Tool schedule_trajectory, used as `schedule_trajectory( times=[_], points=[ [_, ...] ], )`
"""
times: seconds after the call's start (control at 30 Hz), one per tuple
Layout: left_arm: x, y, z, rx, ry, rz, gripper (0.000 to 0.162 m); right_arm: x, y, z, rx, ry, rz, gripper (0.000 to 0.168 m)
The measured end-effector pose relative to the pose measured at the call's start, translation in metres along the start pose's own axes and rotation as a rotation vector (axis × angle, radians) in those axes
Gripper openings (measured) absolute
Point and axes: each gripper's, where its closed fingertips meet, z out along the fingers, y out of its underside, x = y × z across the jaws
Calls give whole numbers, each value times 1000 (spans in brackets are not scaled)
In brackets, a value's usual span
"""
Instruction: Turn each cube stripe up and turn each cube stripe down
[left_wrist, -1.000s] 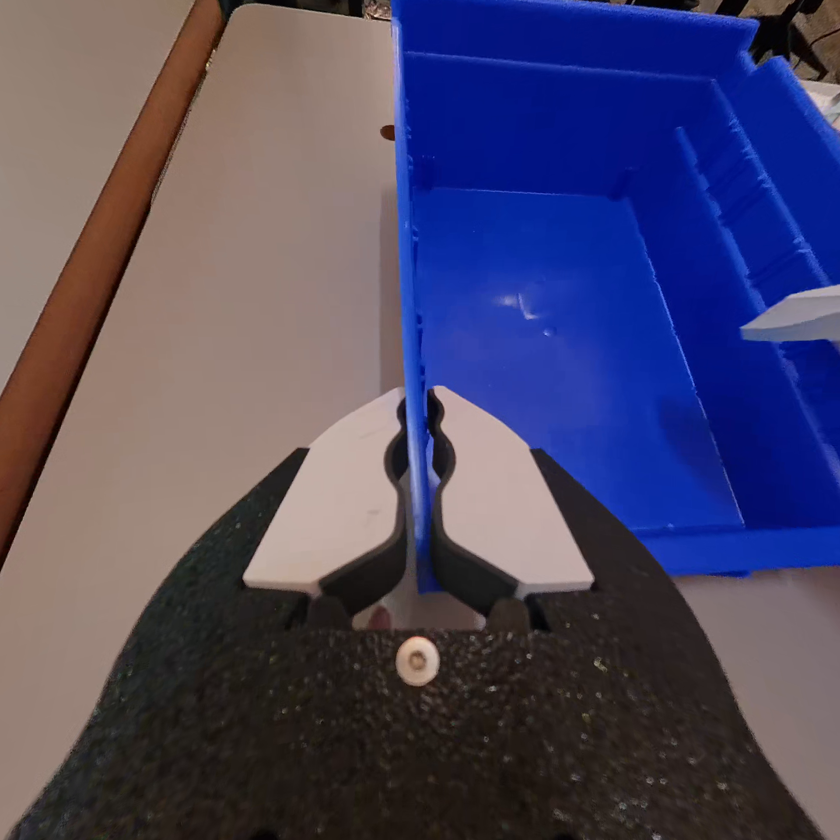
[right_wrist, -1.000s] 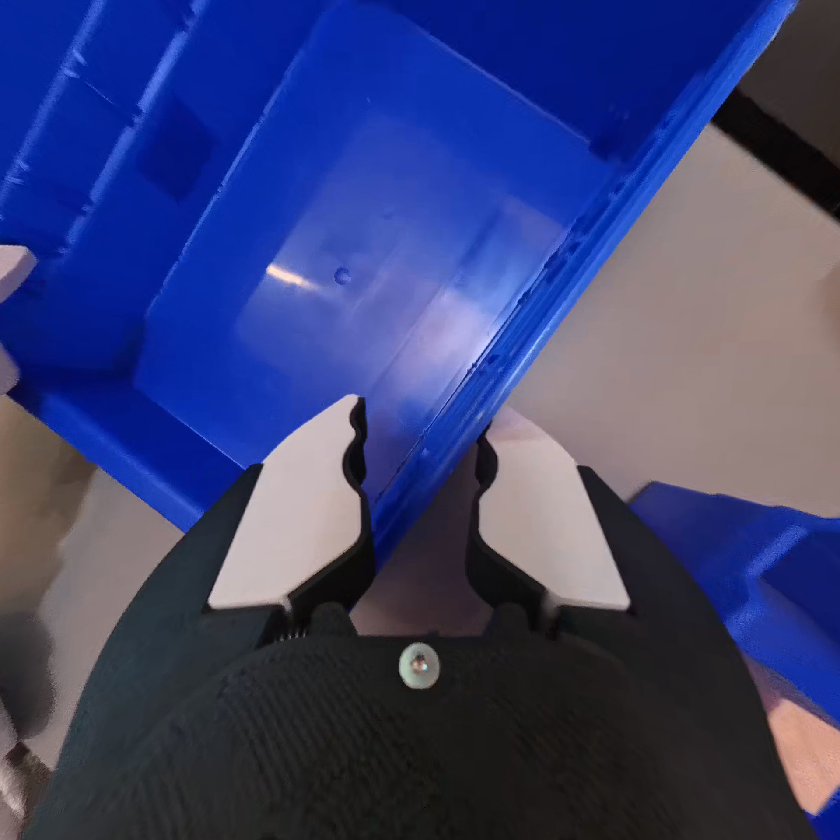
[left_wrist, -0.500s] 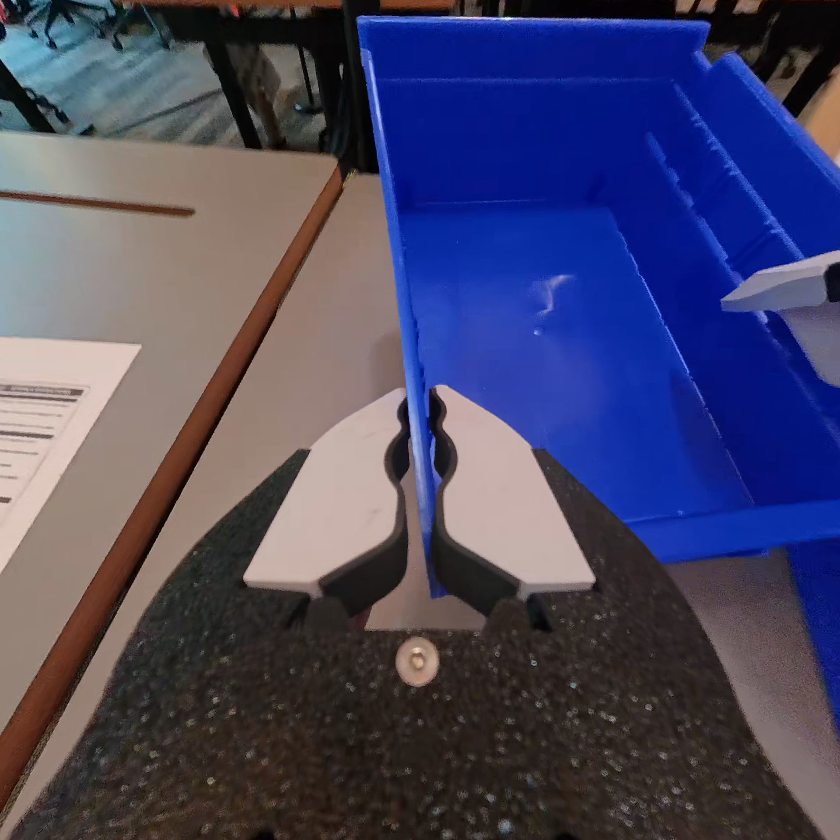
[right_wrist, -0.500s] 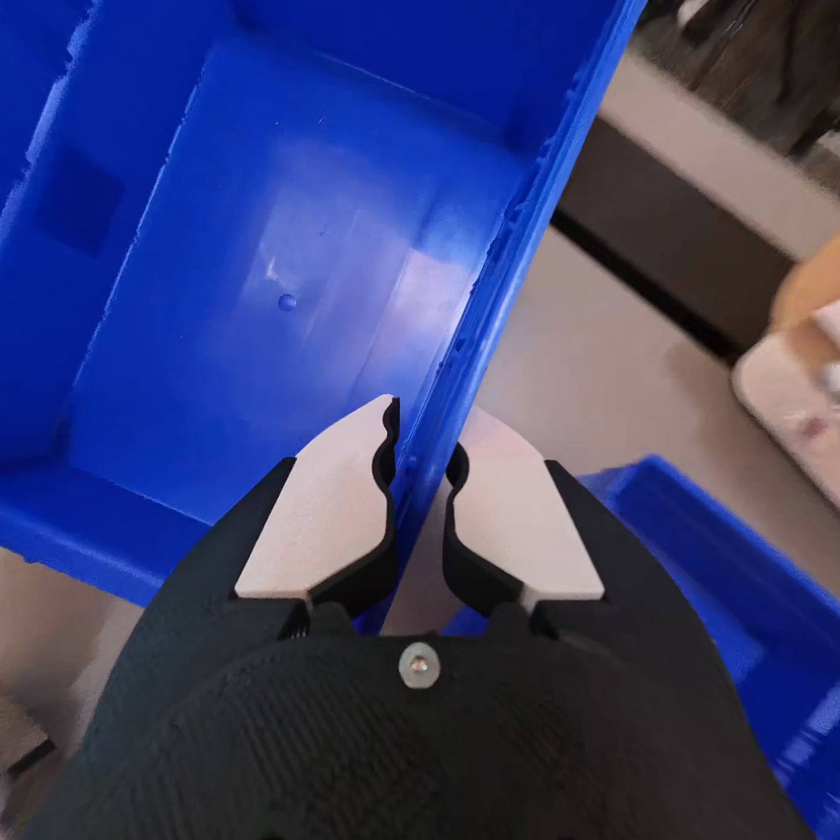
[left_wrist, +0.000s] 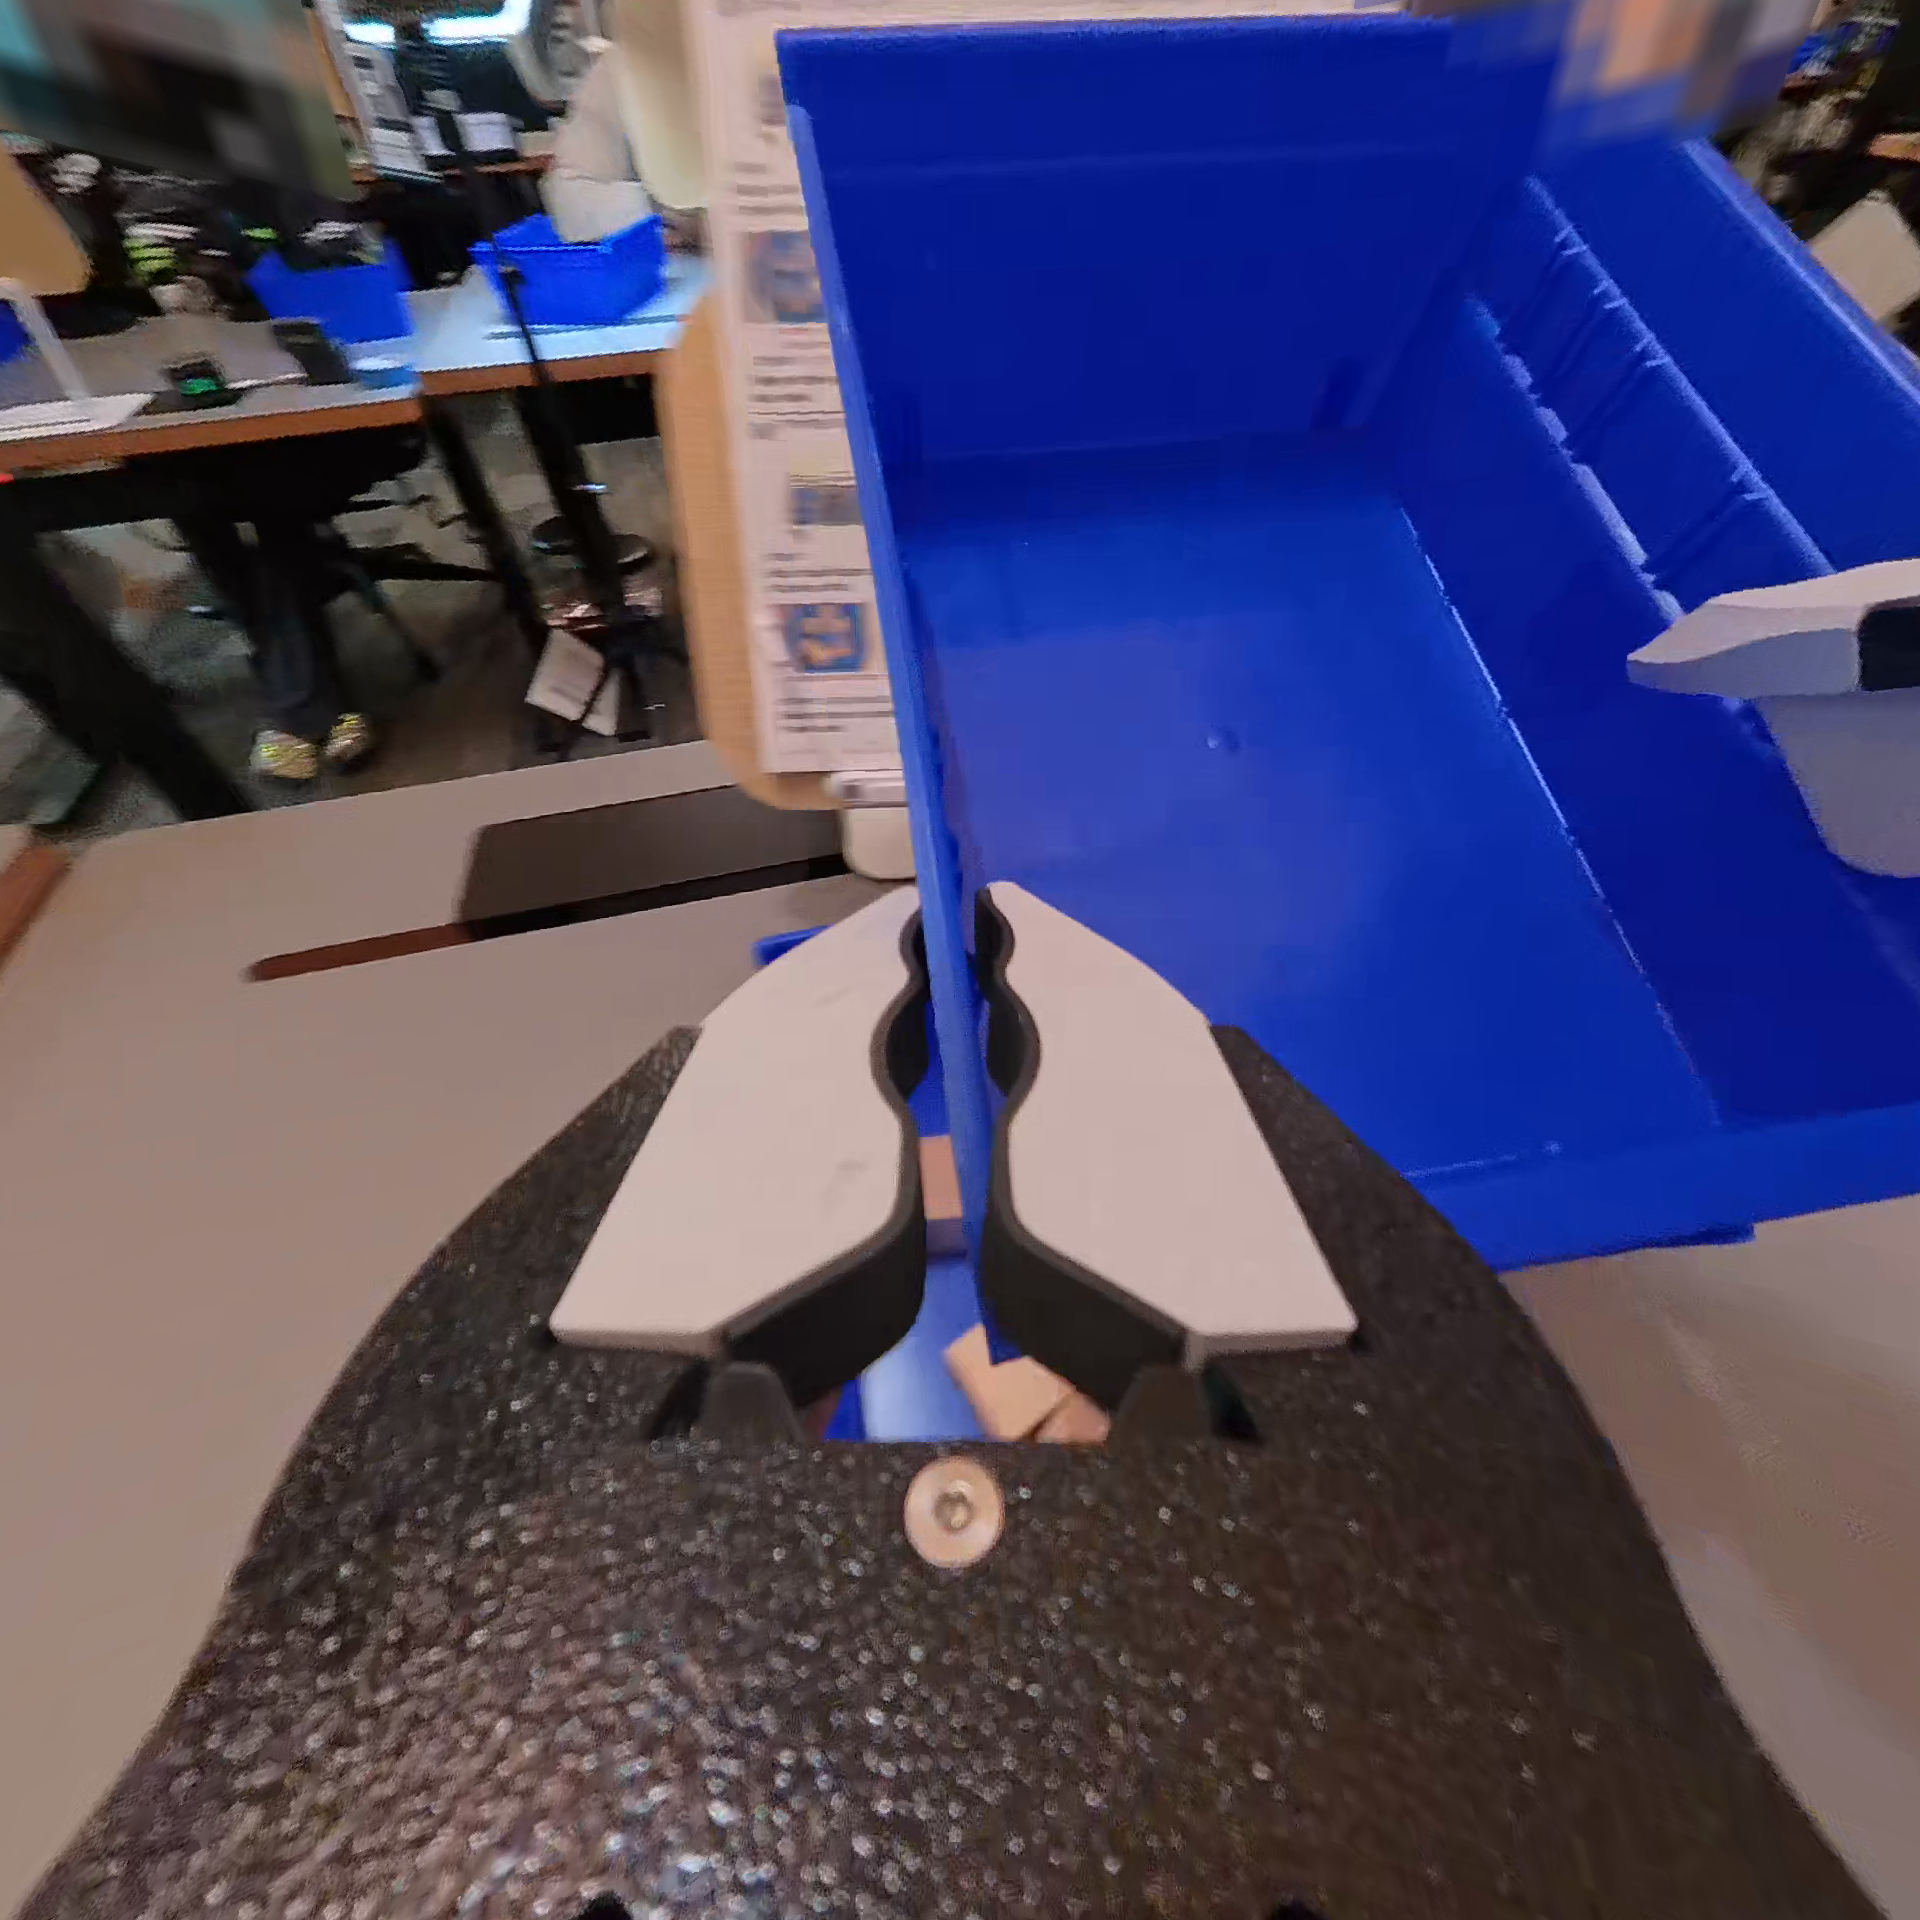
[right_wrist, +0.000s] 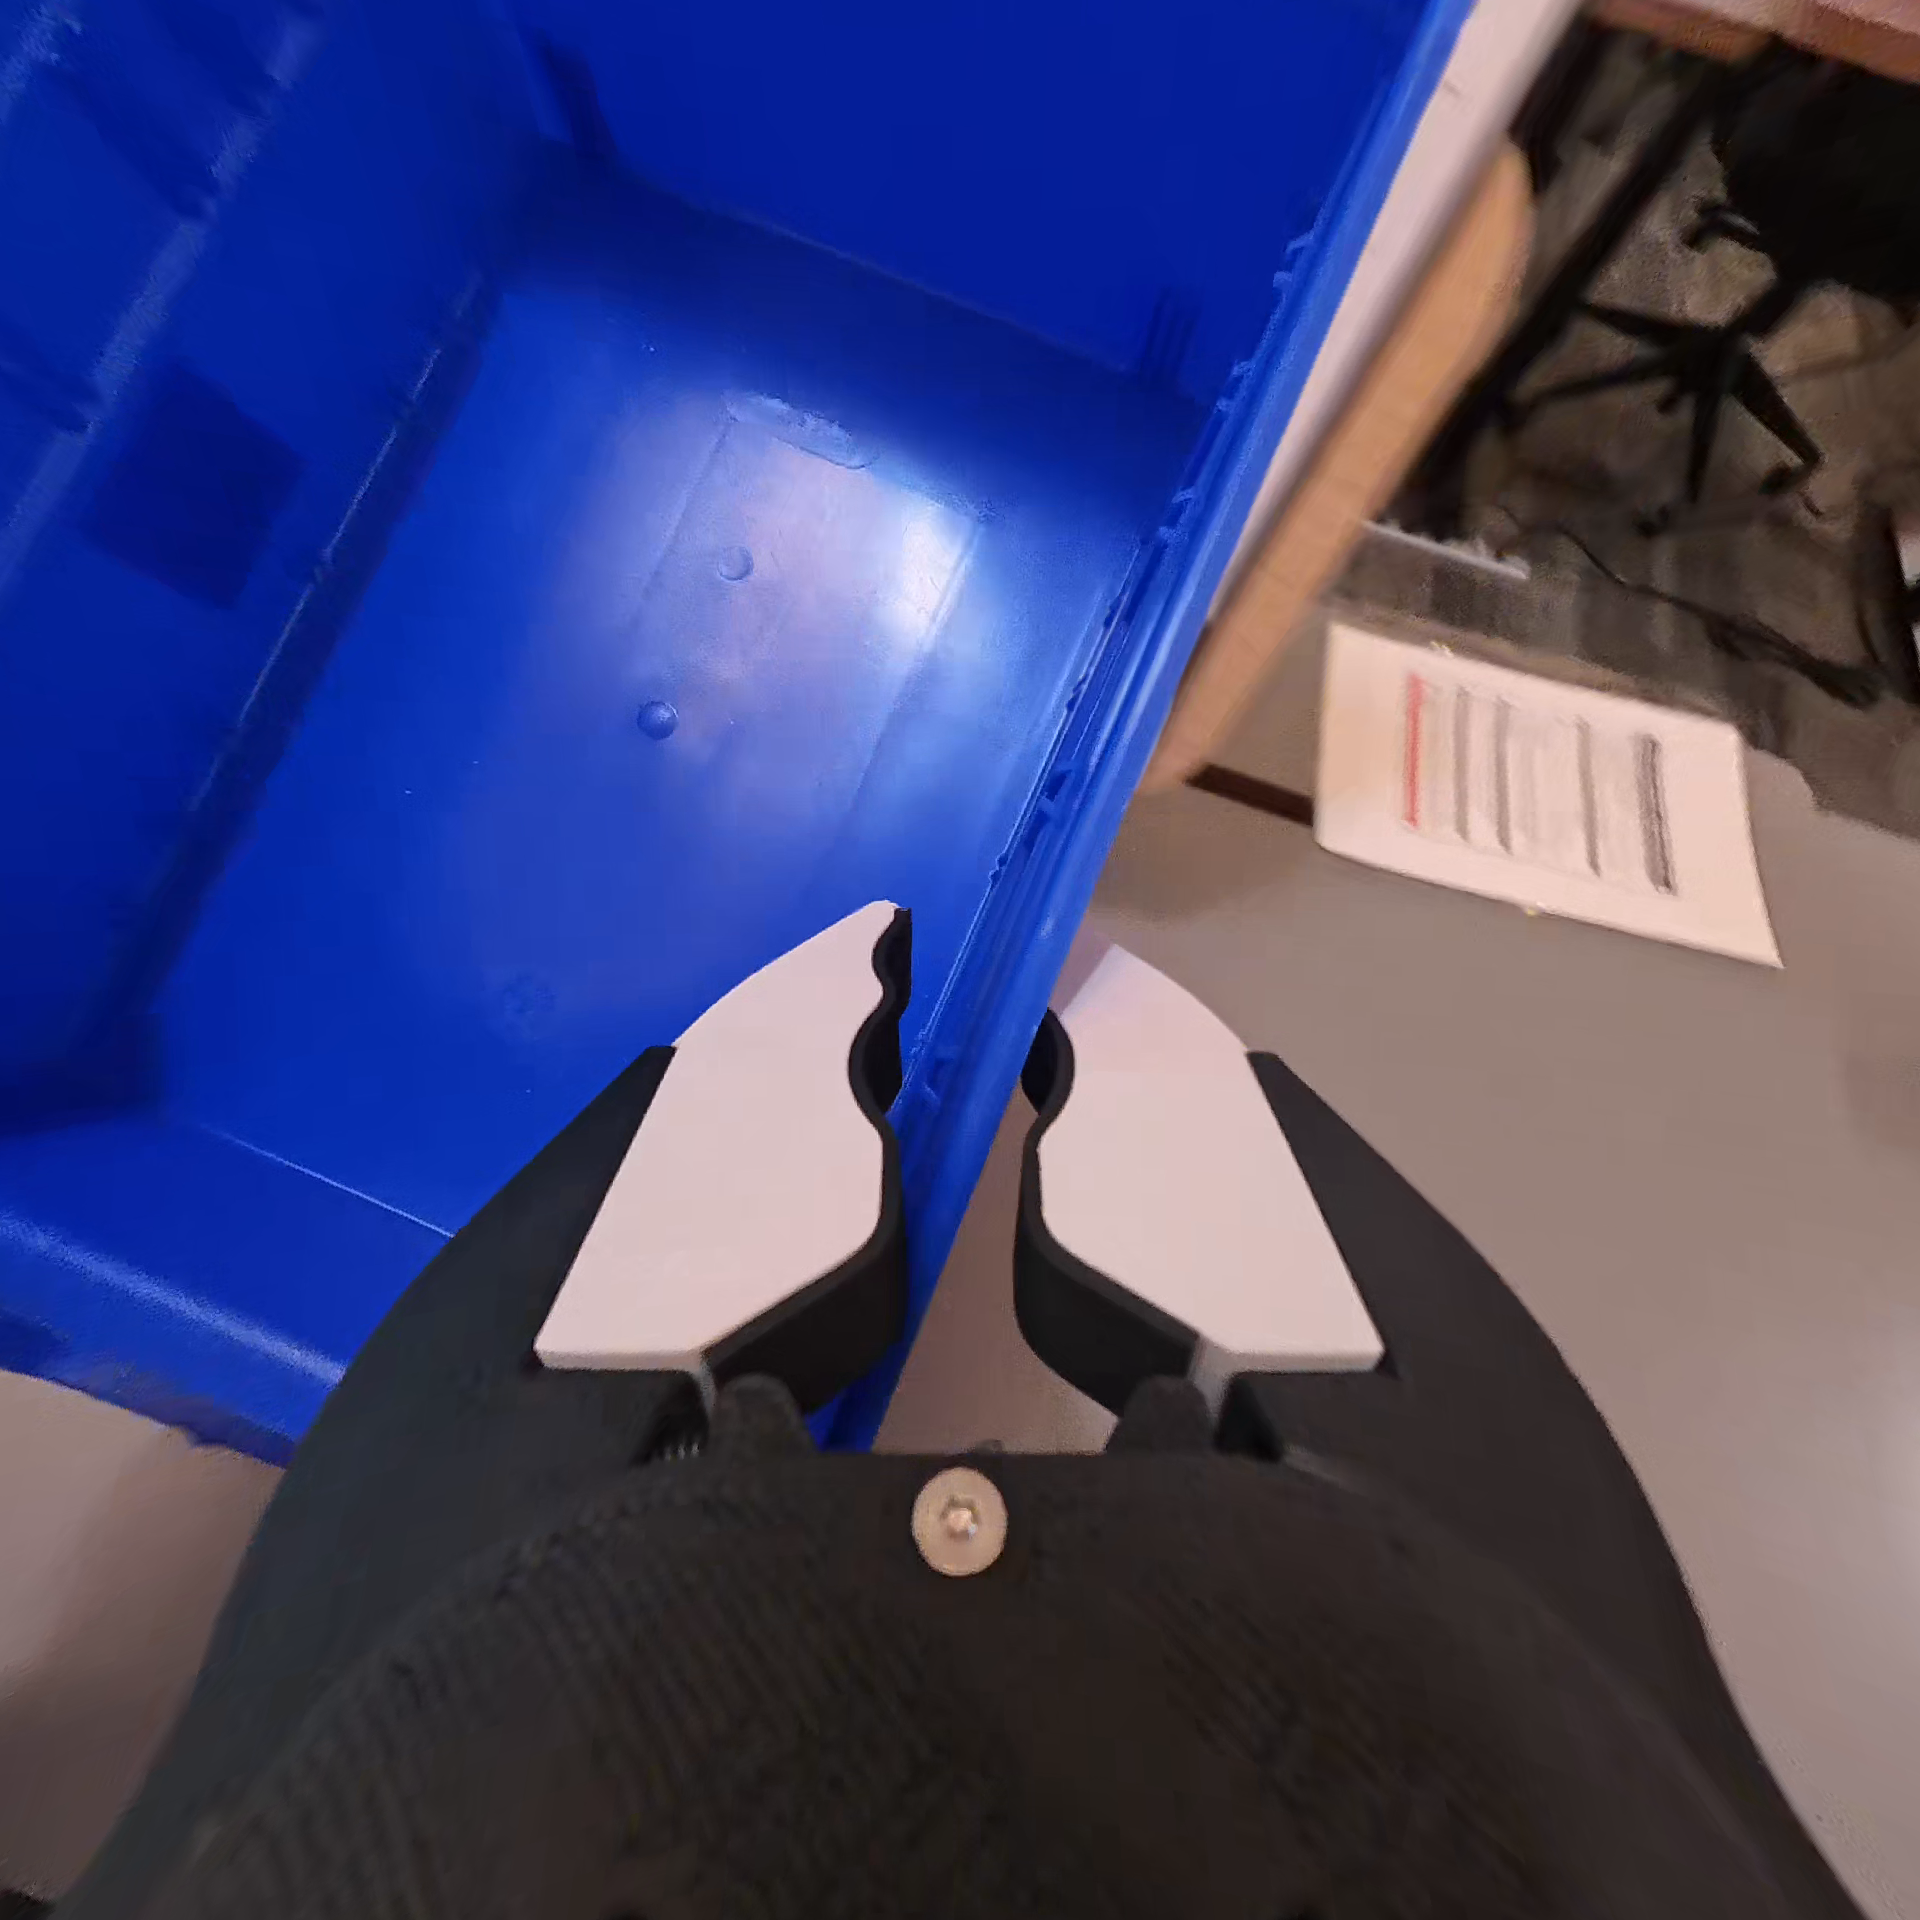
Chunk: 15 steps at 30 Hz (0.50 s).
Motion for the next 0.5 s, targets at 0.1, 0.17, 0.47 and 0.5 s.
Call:
schedule_trajectory(
  times=[0.1, 0.17, 0.47, 0.5],
  points=[
    [68, 8, 29, -27, 83, 18, 5, 67, 39, -10, -37, 66, 71, 17],
    [113, 20, 47, -63, 142, 18, 5, 109, 68, -15, -70, 114, 112, 16],
    [279, 86, 120, -260, 320, 10, 5, 257, 200, -14, -289, 242, 250, 12],
    [293, 94, 126, -278, 331, 6, 5, 269, 213, -13, -311, 247, 259, 12]
  ],
)
